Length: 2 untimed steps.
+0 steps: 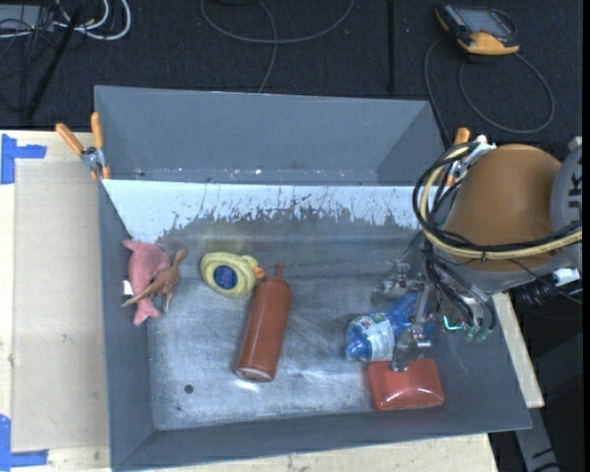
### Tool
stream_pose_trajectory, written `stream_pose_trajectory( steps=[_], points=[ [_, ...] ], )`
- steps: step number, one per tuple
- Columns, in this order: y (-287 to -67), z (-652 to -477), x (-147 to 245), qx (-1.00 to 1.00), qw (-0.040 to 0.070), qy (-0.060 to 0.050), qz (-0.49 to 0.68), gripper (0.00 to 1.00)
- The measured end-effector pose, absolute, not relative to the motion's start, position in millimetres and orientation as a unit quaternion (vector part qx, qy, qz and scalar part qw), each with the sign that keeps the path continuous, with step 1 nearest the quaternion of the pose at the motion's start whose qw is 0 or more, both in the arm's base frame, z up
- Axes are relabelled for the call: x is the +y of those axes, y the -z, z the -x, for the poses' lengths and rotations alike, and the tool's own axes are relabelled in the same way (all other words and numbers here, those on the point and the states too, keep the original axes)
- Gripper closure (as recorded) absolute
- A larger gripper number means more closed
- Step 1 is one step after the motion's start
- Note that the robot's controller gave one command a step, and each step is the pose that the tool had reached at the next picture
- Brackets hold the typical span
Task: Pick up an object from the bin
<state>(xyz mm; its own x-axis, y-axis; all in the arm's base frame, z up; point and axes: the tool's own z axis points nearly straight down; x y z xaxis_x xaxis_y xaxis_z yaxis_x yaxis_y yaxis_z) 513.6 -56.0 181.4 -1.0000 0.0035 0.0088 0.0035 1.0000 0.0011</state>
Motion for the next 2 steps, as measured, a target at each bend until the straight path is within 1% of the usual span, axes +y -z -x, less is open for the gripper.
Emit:
stream_pose_trajectory(
  steps=[1,2],
  points=[
    [-184.8,-515.4,-55.5,-1.000,0.001,0.000,-0.001,1.00],
    [-184.8,-515.4,-55.5,-1.000,0.001,0.000,-0.001,1.00]
  ],
)
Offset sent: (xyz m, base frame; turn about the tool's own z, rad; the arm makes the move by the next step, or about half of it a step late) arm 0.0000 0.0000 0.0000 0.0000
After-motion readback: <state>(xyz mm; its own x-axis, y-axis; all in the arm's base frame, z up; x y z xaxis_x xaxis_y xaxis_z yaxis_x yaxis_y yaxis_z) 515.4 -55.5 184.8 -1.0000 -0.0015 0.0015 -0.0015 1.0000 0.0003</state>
